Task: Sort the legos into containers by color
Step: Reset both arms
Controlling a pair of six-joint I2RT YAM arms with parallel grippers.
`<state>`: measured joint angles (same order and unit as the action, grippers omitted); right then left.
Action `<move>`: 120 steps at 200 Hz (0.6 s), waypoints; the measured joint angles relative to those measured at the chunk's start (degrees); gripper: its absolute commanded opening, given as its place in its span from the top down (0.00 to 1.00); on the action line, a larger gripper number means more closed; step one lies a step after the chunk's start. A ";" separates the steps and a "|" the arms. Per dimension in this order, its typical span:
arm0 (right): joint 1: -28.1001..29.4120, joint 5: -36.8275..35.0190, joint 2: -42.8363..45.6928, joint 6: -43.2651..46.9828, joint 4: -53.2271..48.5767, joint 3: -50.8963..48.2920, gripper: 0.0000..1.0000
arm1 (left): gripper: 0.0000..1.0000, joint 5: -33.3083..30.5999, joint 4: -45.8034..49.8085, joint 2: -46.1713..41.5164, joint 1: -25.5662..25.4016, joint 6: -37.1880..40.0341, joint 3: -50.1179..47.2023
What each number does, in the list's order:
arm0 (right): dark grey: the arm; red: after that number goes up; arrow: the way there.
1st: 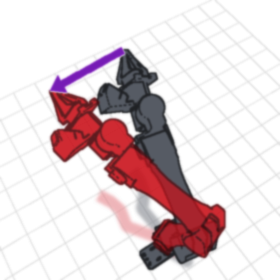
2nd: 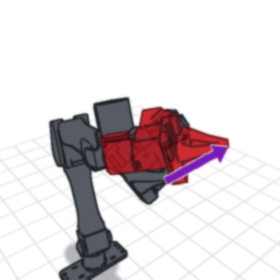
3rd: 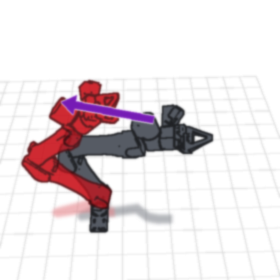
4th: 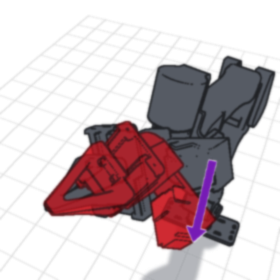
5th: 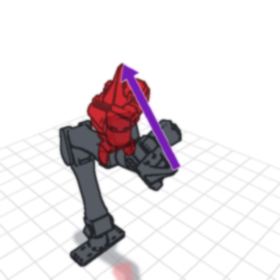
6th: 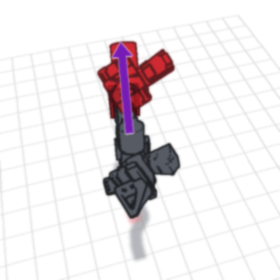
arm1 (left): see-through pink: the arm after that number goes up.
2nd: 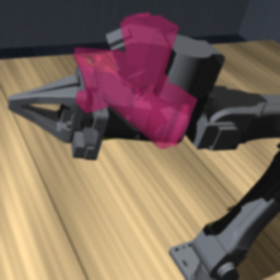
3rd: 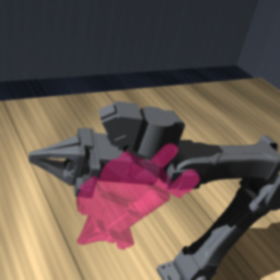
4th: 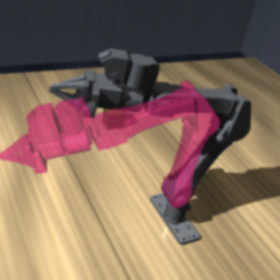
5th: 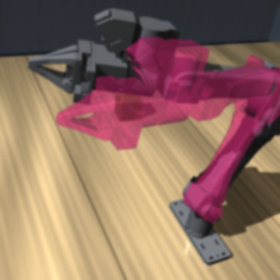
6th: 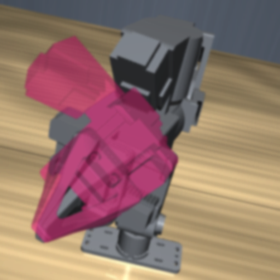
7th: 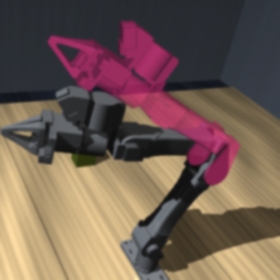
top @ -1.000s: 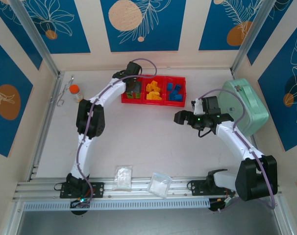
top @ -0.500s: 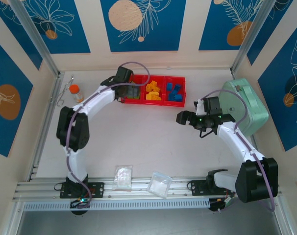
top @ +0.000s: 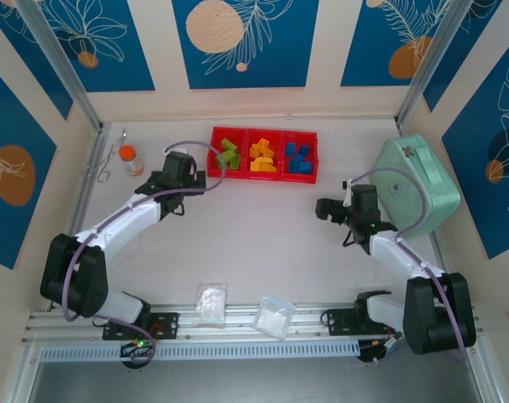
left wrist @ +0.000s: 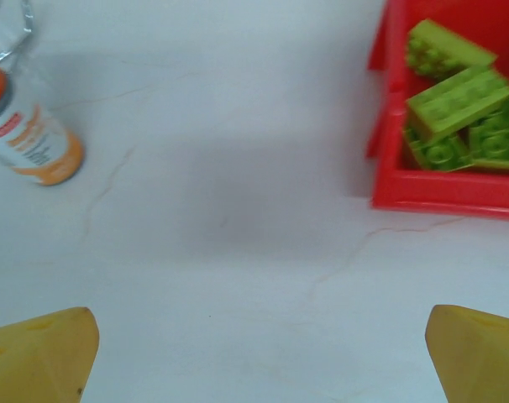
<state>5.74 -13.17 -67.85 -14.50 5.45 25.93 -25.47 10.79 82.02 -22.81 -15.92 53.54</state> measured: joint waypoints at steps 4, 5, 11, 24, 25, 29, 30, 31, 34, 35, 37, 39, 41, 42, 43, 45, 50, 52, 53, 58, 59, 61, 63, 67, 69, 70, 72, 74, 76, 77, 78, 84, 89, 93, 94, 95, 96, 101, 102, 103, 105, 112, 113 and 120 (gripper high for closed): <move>-0.28 -0.46 -0.83 0.17 2.12 -0.92 0.00 | 0.01 -0.44 -0.85 -0.20 0.20 0.31 -1.29; -0.37 -0.57 -1.33 0.24 2.97 -1.14 0.00 | 0.01 -0.52 -1.01 -0.24 0.26 0.37 -1.60; -0.66 -1.05 -3.30 0.66 5.40 -1.75 0.00 | 0.01 -0.96 -2.38 -0.50 0.66 0.87 -4.07; -0.85 -1.53 -7.56 2.38 10.25 -1.66 0.01 | 0.01 -1.11 -4.35 -0.90 1.57 1.36 -8.61; -0.83 -1.53 -7.76 2.54 10.58 -1.66 0.01 | 0.01 -1.14 -4.46 -1.01 1.70 1.40 -9.05; -0.63 -1.46 -8.70 3.26 12.37 -1.64 0.01 | 0.01 -1.09 -4.87 -1.16 2.08 1.42 -10.25; -0.61 -1.46 -8.85 3.37 12.68 -1.64 0.01 | 0.01 -1.09 -4.90 -1.20 2.14 1.42 -10.43; -0.50 -1.46 -9.18 3.72 13.33 -1.62 0.01 | 0.01 -1.09 -5.05 -1.31 2.32 1.49 -10.78; -0.26 -1.42 -9.70 4.39 14.45 -1.57 0.01 | 0.01 -0.94 -5.31 -1.49 2.69 1.46 -11.50; -0.22 -1.42 -9.79 4.52 14.75 -1.55 0.01 | 0.01 -0.94 -5.38 -1.55 2.78 1.46 -11.69; -0.07 -1.44 -10.12 4.87 15.47 -1.51 0.01 | 0.01 -0.94 -5.55 -1.75 3.04 1.46 -12.22; 0.09 -1.44 -10.45 5.35 16.28 -1.44 0.01 | 0.01 -0.87 -5.75 -2.01 3.37 1.46 -12.70; 0.28 -1.44 -10.71 5.75 16.96 -1.38 0.01 | 0.01 -0.70 -5.92 -2.19 3.61 1.44 -13.00; 0.33 -1.46 -10.80 5.90 17.20 -1.33 0.01 | 0.01 -0.61 -6.12 -2.36 3.80 1.49 -13.31; 0.37 -1.46 -10.88 6.01 17.40 -1.29 0.01 | 0.01 -0.59 -6.14 -2.45 3.91 1.46 -13.44; 0.50 -1.46 -11.17 6.45 18.08 -1.20 0.01 | 0.01 -0.50 -6.47 -2.75 4.28 1.51 -13.81; 0.76 -1.44 -11.76 7.39 19.98 -1.09 0.01 | 0.01 -0.02 -7.17 -3.50 5.16 1.46 -14.64; 0.83 -1.44 -12.00 7.67 20.72 -1.09 0.01 | 0.01 0.07 -7.48 -3.72 5.44 1.51 -14.86; 0.83 -1.44 -12.22 7.89 21.40 -1.09 0.01 | 0.01 0.26 -7.78 -3.91 5.73 1.49 -15.06; 0.98 -1.44 -12.94 8.66 24.11 -1.29 0.01 | 0.01 0.87 -8.85 -4.70 6.75 1.49 -15.67; 0.98 -1.44 -13.07 8.70 24.57 -1.33 0.01 | 0.01 0.96 -9.03 -4.79 6.91 1.51 -15.74; 0.98 -1.44 -13.44 8.87 26.12 -1.55 0.01 | 0.01 1.44 -9.55 -5.07 7.39 1.44 -15.96; 1.01 -1.44 -13.79 9.16 27.47 -1.75 0.01 | 0.01 1.70 -10.05 -5.38 7.82 1.46 -16.15; 0.87 -1.46 -14.47 9.22 29.86 -2.21 0.01 | 0.01 2.34 -11.06 -5.77 8.68 1.42 -16.46; 0.74 -1.46 -14.84 9.25 31.47 -2.54 0.01 | 0.01 2.86 -11.72 -6.05 9.18 1.42 -16.65; 0.68 -1.46 -15.08 9.31 32.28 -2.80 0.01 | 0.01 2.99 -11.91 -6.14 9.35 1.44 -16.72; 0.50 -1.42 -15.34 9.35 33.20 -3.08 0.01 | 0.01 3.41 -12.52 -6.32 9.88 1.38 -16.90; 0.15 -1.20 -15.72 9.25 34.56 -3.50 0.01 | 0.01 4.04 -13.22 -6.49 10.43 1.29 -17.05; -0.11 -0.96 -16.04 9.16 35.89 -3.98 0.01 | 0.01 4.70 -13.88 -6.67 10.95 1.22 -17.27; -0.33 -0.94 -16.28 9.16 36.65 -4.28 0.01 | 0.01 5.07 -14.43 -6.75 11.34 1.20 -17.42; -0.46 -0.87 -16.46 9.16 37.13 -4.46 0.01 | 0.01 5.22 -14.71 -6.78 11.58 1.18 -17.49; -1.73 -0.37 -17.70 8.92 40.85 -6.01 0.01 | 0.01 7.26 -16.85 -7.08 13.38 0.83 -18.16; -2.64 -0.09 -18.40 8.70 42.16 -6.84 0.01 | 0.01 8.98 -18.45 -7.21 14.88 0.46 -18.73; -3.30 0.20 -18.78 8.57 42.66 -7.41 0.01 | 0.01 10.03 -19.45 -7.21 15.96 0.17 -19.15; -3.54 0.33 -18.88 8.50 42.47 -7.52 0.01 | 0.01 10.49 -19.89 -7.21 16.33 0.00 -19.30; -3.67 0.35 -18.93 8.50 42.40 -7.58 0.01 | 0.01 10.73 -20.11 -7.21 16.52 -0.09 -19.39; -3.82 0.42 -18.97 8.50 42.40 -7.63 0.01 | 0.01 10.95 -20.31 -7.23 16.68 -0.15 -19.47; -4.57 0.79 -19.17 8.48 42.32 -7.82 0.01 | 0.01 12.31 -21.73 -7.23 17.92 -0.35 -20.17; -4.76 0.96 -19.19 8.46 42.29 -7.82 0.01 | 0.01 12.74 -22.18 -7.23 18.27 -0.52 -20.37; -4.83 1.01 -19.19 8.48 42.32 -7.82 0.01 | 0.01 12.94 -22.34 -7.23 18.45 -0.57 -20.46; -5.03 1.20 -19.28 8.48 42.40 -7.76 0.01 | 0.01 13.44 -22.82 -7.26 18.84 -0.66 -20.74; -5.25 1.70 -19.47 8.48 42.51 -7.21 0.01 | 0.01 14.97 -24.63 -7.37 19.98 -1.01 -21.81; -5.25 1.86 -19.47 8.52 42.38 -7.06 0.01 | 0.01 15.10 -24.85 -7.39 20.11 -1.05 -21.92; -5.22 2.40 -19.47 8.50 41.86 -6.12 0.01 | 0.01 16.37 -26.18 -7.63 20.90 -1.38 -22.97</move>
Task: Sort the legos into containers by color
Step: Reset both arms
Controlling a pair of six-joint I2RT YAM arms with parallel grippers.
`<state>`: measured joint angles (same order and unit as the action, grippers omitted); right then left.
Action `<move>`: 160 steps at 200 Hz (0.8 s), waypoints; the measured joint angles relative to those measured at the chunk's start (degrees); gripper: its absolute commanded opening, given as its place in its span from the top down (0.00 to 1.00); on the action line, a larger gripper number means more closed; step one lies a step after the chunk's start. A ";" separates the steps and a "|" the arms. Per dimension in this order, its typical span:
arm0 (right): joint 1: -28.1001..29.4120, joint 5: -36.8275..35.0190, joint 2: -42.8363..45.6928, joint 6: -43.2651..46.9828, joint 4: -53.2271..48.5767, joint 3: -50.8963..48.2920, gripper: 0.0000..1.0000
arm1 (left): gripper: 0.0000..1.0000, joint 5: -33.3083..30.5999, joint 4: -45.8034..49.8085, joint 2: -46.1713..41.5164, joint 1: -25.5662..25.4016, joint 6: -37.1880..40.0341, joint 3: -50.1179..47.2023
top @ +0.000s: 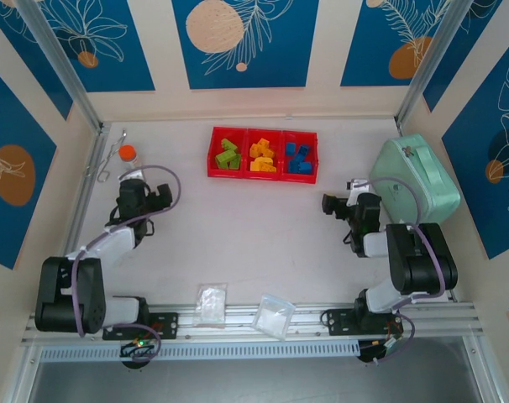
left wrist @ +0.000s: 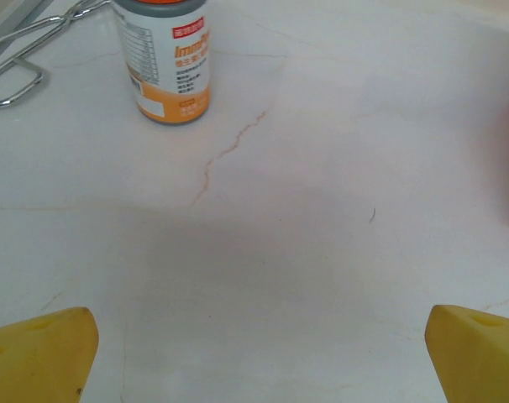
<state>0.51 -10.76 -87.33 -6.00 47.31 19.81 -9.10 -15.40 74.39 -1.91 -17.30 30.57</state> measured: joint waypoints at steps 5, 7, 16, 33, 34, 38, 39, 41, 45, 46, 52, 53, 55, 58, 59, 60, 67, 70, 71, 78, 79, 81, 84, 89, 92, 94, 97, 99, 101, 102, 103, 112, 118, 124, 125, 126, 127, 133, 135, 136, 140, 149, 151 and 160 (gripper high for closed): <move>0.00 0.48 0.00 0.00 -0.22 0.76 0.01 | 0.01 0.85 -0.87 -0.28 0.33 -0.20 -0.74; 0.00 0.57 0.00 0.02 -0.17 1.07 0.01 | 0.01 1.11 -1.03 -0.42 0.33 -0.24 -0.94; 0.00 1.11 0.00 0.00 -0.15 2.19 0.01 | 0.01 2.51 -2.27 -1.33 0.39 -0.17 -2.14; 0.00 2.01 0.00 0.00 -0.11 3.10 0.01 | 0.01 3.58 -3.52 -4.94 0.42 0.83 -4.35; 0.00 2.03 0.00 0.00 -0.13 3.13 0.01 | 0.01 3.58 -3.67 -5.31 0.39 0.98 -4.57; 0.00 2.12 0.00 -0.02 -0.17 3.13 0.01 | 0.01 3.58 -3.98 -6.27 0.42 1.33 -5.09; 0.00 2.16 0.00 0.00 -0.17 3.13 0.01 | 0.01 3.56 -4.15 -6.73 0.42 1.51 -5.33; 0.00 2.23 0.00 0.00 -0.22 3.13 0.01 | 0.01 3.56 -4.37 -7.19 0.42 1.77 -5.57; 0.00 2.27 0.00 0.00 -0.31 3.13 0.01 | 0.01 3.52 -5.18 -8.31 0.42 2.47 -6.34; 0.00 2.27 0.00 0.00 -0.33 3.13 0.01 | 0.01 3.52 -5.33 -8.50 0.42 2.58 -6.47; 0.00 2.36 0.00 0.00 -0.37 3.13 0.01 | 0.01 3.39 -6.93 -9.97 0.42 3.76 -7.69; 0.00 2.43 0.00 0.00 -0.37 3.13 0.01 | 0.01 3.34 -7.17 -10.08 0.42 3.91 -7.82; 0.00 2.45 0.00 0.00 -0.39 3.13 0.01 | 0.01 3.19 -7.85 -10.43 0.42 4.35 -8.26; 0.00 2.47 0.00 0.00 -0.39 3.13 0.01 | 0.01 3.06 -8.63 -10.80 0.42 4.72 -8.79; 0.00 2.47 0.00 0.00 -0.37 3.13 0.01 | 0.01 2.99 -9.09 -10.88 0.42 5.07 -9.05; 0.00 2.45 0.00 0.00 -0.37 3.13 0.01 | 0.01 2.95 -9.31 -10.88 0.42 5.22 -9.18; 0.00 2.49 0.00 0.00 -0.39 3.13 0.01 | 0.01 2.38 -12.13 -10.64 0.42 6.64 -10.62; 0.00 2.49 0.00 0.00 -0.39 3.13 0.01 | 0.01 2.12 -13.18 -10.27 0.42 7.19 -11.15; 0.00 2.51 0.00 0.00 -0.39 3.13 0.01 | 0.01 2.05 -13.42 -10.21 0.42 7.30 -11.26; 0.00 2.58 0.00 0.00 -0.39 3.13 0.01 | 0.01 1.40 -16.85 -8.13 0.42 8.52 -12.55; 0.00 2.62 0.00 0.00 -0.39 3.13 0.01 | 0.01 1.33 -17.16 -7.91 0.42 8.63 -12.63; 0.00 2.62 0.00 0.00 -0.39 3.13 0.01 | 0.01 1.22 -17.99 -6.95 0.44 8.90 -12.87; 0.00 2.64 0.00 0.00 -0.39 3.13 0.01 | 0.01 0.98 -19.02 -5.79 0.50 9.27 -13.18; 0.00 2.64 0.00 0.00 -0.39 3.13 0.01 | 0.01 0.98 -19.89 -3.93 0.59 9.97 -13.33; 0.00 2.64 0.00 0.00 -0.39 3.13 0.01 | 0.01 1.01 -20.37 -2.64 0.66 10.34 -13.38; 0.00 2.64 0.00 0.00 -0.39 3.13 0.01 | 0.01 1.11 -20.90 -1.70 0.68 10.51 -13.42; 0.00 2.64 0.00 0.00 -0.39 3.13 0.01 | 0.01 1.18 -21.59 -0.70 0.68 10.88 -13.49; 0.00 2.64 0.00 0.00 -0.39 3.13 0.01 | 0.01 1.25 -21.99 -0.13 0.68 11.10 -13.49; 0.00 2.64 0.00 0.00 -0.39 3.13 0.01 | 0.01 1.40 -22.91 0.87 0.70 11.43 -13.51; 0.00 2.64 0.00 0.00 -0.39 3.13 0.01 | 0.01 1.44 -23.21 1.14 0.68 11.50 -13.53; 0.00 2.64 0.00 0.00 -0.39 3.13 0.01 | 0.01 1.51 -23.54 1.40 0.70 11.56 -13.57; 0.00 2.64 0.00 0.00 -0.39 3.13 0.01 | 0.01 2.16 -28.59 5.62 0.68 12.41 -13.64; 0.00 2.64 0.00 0.00 -0.39 3.13 0.01 | 0.01 2.71 -33.40 9.57 0.68 13.18 -13.62; 0.00 2.64 0.00 0.02 -0.42 3.13 0.01 | 0.01 3.91 -35.71 13.05 0.68 13.94 -13.22; 0.00 2.64 0.00 0.00 -0.39 3.13 0.01 | 0.01 4.04 -35.89 13.35 0.68 13.99 -13.18; 0.00 2.64 0.00 0.00 -0.39 3.13 0.01 | 0.01 4.35 -35.91 13.79 0.68 14.16 -13.00; 0.00 2.62 0.00 0.00 -0.39 3.13 0.01 | 0.01 4.46 -35.82 13.99 0.66 14.29 -12.96; 0.00 2.62 0.00 0.00 -0.39 3.13 0.01 | 0.00 5.16 -34.49 14.97 0.59 14.86 -12.57; 0.00 2.62 0.00 0.00 -0.39 3.13 0.01 | 0.01 5.18 -34.25 15.17 0.50 15.06 -12.55; 0.00 2.62 0.00 0.00 -0.39 3.13 0.01 | 0.01 5.18 -34.25 15.19 0.48 15.17 -12.52; 0.02 2.62 0.00 0.02 -0.39 3.13 0.01 | 0.01 5.25 -34.32 15.39 0.17 15.74 -12.41; 0.02 2.62 0.00 0.00 -0.39 3.13 0.01 | 0.00 4.92 -35.06 15.52 -0.48 16.39 -12.02; 0.04 2.62 0.00 0.00 -0.39 3.13 0.01 | 0.01 4.85 -35.19 15.52 -0.59 16.44 -11.89; 0.07 2.64 0.00 0.00 -0.42 3.13 0.01 | 0.01 4.13 -35.69 15.43 -1.03 16.83 -11.32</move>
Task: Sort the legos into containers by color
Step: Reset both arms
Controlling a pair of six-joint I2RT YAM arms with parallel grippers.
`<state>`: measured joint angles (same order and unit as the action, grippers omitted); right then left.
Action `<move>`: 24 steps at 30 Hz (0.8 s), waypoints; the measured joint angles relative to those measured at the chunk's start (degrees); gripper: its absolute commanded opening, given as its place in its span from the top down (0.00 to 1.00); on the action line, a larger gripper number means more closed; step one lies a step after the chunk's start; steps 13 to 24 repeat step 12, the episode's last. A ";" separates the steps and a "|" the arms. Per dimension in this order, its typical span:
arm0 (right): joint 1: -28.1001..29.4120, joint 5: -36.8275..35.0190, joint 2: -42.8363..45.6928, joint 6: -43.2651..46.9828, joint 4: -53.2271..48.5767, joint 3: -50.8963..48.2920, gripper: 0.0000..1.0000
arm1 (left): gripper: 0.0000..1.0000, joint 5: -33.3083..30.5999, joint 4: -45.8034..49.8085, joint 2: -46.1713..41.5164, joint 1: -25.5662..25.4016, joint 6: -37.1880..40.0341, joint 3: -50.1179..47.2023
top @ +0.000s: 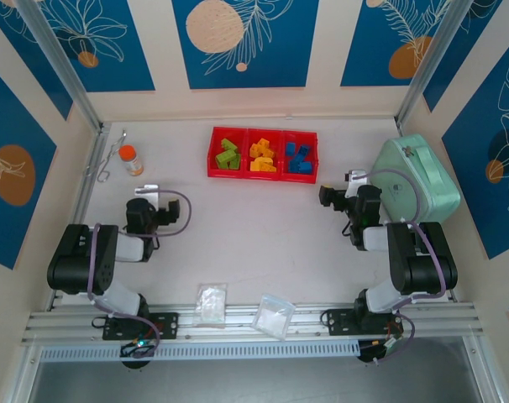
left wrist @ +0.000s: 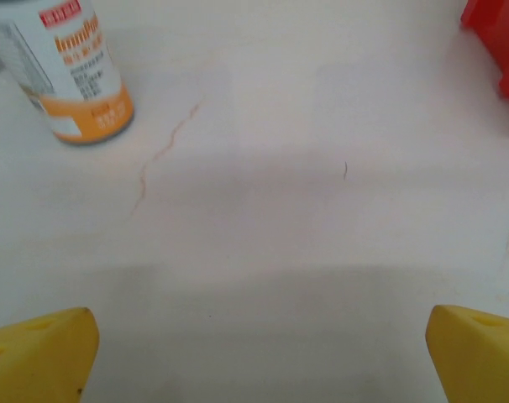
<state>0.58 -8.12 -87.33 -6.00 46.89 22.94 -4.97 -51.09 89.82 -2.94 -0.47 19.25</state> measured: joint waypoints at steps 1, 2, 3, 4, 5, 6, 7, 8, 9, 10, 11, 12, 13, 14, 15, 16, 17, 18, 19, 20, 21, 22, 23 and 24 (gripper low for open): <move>-0.02 0.02 0.00 0.00 0.00 0.00 0.01 | 0.01 -0.52 -0.87 0.00 -0.26 0.24 0.24; -0.02 0.02 0.00 0.00 0.00 0.00 0.01 | 0.01 -1.11 -1.64 -0.02 -0.44 0.42 0.31; -0.02 0.04 0.00 0.00 0.00 0.00 0.01 | 0.01 -1.73 -2.25 -0.02 -0.59 0.52 0.33; -0.02 0.04 0.00 0.00 0.00 0.00 0.01 | 0.01 -2.19 -2.58 -0.02 -0.61 0.59 0.31; -0.02 0.04 0.00 0.00 0.00 0.00 0.01 | 0.00 -2.58 -2.80 -0.02 -0.63 0.59 0.33; -0.02 0.04 0.00 0.00 0.00 0.00 0.01 | 0.01 -2.93 -2.97 -0.02 -0.63 0.61 0.33; -0.02 0.07 0.00 0.00 -0.02 0.00 0.01 | 0.01 -3.21 -3.13 -0.02 -0.63 0.61 0.33; -0.02 0.09 0.00 0.00 -0.02 0.00 0.01 | 0.01 -3.28 -3.23 -0.02 -0.63 0.61 0.33; -0.07 0.24 0.00 0.00 -0.09 0.00 0.01 | 0.01 -3.52 -3.34 -0.02 -0.63 0.61 0.31; -0.09 0.26 0.00 0.00 -0.20 0.00 0.01 | 0.01 -3.69 -3.43 -0.02 -0.63 0.61 0.33; -0.13 0.39 0.00 0.00 -0.24 0.00 0.01 | 0.01 -3.74 -3.45 -0.02 -0.63 0.61 0.33; -0.13 0.46 0.00 0.00 -0.24 0.00 0.01 | 0.01 -3.87 -3.48 -0.02 -0.63 0.61 0.33; -0.13 0.46 0.00 0.00 -0.24 0.00 0.01 | 0.01 -3.87 -3.48 -0.02 -0.63 0.61 0.33; -0.13 0.46 0.00 0.00 -0.24 0.00 0.01 | 0.01 -3.87 -3.48 -0.02 -0.63 0.61 0.33; -0.13 0.46 0.00 0.00 -0.24 0.00 0.01 | 0.01 -3.87 -3.48 -0.02 -0.63 0.61 0.33; -0.13 0.46 0.00 0.00 -0.24 0.00 0.01 | 0.01 -3.87 -3.48 -0.02 -0.63 0.61 0.33; -0.13 0.46 0.00 0.00 -0.24 0.00 0.01 | 0.01 -3.87 -3.48 -0.02 -0.63 0.61 0.33; -0.13 0.46 0.00 0.00 -0.24 0.00 0.01 | 0.01 -3.87 -3.48 -0.02 -0.63 0.61 0.33; -0.13 0.46 0.00 0.00 -0.24 0.00 0.01 | 0.01 -3.87 -3.48 -0.02 -0.63 0.61 0.33; -0.13 0.46 0.00 0.00 -0.24 0.00 0.01 | 0.01 -3.87 -3.48 -0.02 -0.63 0.61 0.33; -0.13 0.46 0.00 0.00 -0.24 0.00 0.01 | 0.01 -3.87 -3.48 -0.02 -0.63 0.61 0.33; -0.13 0.46 0.00 0.00 -0.24 0.00 0.01 | 0.01 -3.87 -3.48 -0.02 -0.63 0.61 0.33; -0.13 0.46 0.00 0.00 -0.24 0.00 0.01 | 0.01 -3.87 -3.48 -0.02 -0.63 0.61 0.33; -0.13 0.46 0.00 0.00 -0.24 0.00 0.01 | 0.01 -3.87 -3.48 -0.02 -0.63 0.61 0.33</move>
